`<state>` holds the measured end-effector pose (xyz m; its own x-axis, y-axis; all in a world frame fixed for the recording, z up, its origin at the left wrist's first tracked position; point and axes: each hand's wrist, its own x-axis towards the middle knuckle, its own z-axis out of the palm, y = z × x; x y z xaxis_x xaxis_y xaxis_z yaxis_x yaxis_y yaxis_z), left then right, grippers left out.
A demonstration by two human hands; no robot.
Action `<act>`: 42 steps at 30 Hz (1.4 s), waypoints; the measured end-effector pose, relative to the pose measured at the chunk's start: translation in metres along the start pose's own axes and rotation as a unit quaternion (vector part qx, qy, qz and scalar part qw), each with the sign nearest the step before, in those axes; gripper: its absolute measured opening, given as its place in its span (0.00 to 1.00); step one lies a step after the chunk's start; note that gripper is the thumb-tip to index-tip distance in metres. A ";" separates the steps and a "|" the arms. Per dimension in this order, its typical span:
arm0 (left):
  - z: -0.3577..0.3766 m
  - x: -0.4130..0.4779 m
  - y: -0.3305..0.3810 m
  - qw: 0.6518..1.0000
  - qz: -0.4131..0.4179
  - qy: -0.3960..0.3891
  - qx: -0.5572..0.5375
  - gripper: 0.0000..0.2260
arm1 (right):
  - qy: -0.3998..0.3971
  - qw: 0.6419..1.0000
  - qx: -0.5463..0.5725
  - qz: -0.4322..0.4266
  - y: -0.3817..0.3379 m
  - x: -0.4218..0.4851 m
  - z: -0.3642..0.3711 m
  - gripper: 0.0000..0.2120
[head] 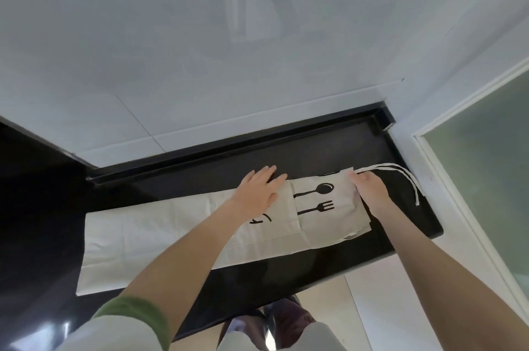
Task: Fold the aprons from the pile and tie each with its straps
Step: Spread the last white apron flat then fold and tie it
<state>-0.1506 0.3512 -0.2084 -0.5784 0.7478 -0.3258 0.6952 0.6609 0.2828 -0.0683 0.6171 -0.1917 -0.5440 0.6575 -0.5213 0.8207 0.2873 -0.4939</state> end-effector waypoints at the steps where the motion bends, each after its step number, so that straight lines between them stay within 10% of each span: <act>1: 0.005 0.005 0.002 0.999 0.021 -0.010 0.022 0.24 | -0.015 0.999 0.034 0.006 0.003 0.003 0.000 0.16; 14: 0.034 0.019 -0.003 0.991 0.067 -0.058 0.101 0.34 | -0.028 0.998 0.037 -0.044 0.023 0.018 0.005 0.17; 18: 0.029 0.020 -0.003 0.993 0.038 -0.070 0.089 0.35 | -0.003 0.994 0.083 -0.071 0.019 0.023 -0.006 0.04; 21: 0.026 0.019 -0.014 0.996 -0.016 -0.040 0.081 0.35 | -0.032 0.986 -0.011 -0.161 0.014 0.034 -0.021 0.30; 25: 0.012 0.032 -0.009 0.996 -0.014 0.071 0.056 0.29 | -0.099 0.941 -0.211 -0.244 0.002 0.051 -0.013 0.37; 29: -0.002 0.048 0.027 0.993 0.120 0.022 -0.010 0.31 | -0.087 0.939 -0.214 -0.254 -0.012 0.058 0.002 0.31; 37: 0.001 0.053 0.089 0.994 0.044 -0.068 0.074 0.37 | 0.015 0.905 -0.316 -0.286 -0.014 0.060 0.008 0.11; 42: 0.006 0.047 0.098 0.991 0.054 -0.063 0.108 0.20 | -0.022 0.936 -0.252 -0.244 -0.017 0.052 0.001 0.03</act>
<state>-0.1070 0.4511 -0.2016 -0.4478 0.7901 -0.4187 0.8330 0.5388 0.1260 -0.1102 0.6456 -0.2109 -0.8732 0.3363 -0.3527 0.4450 0.8453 -0.2957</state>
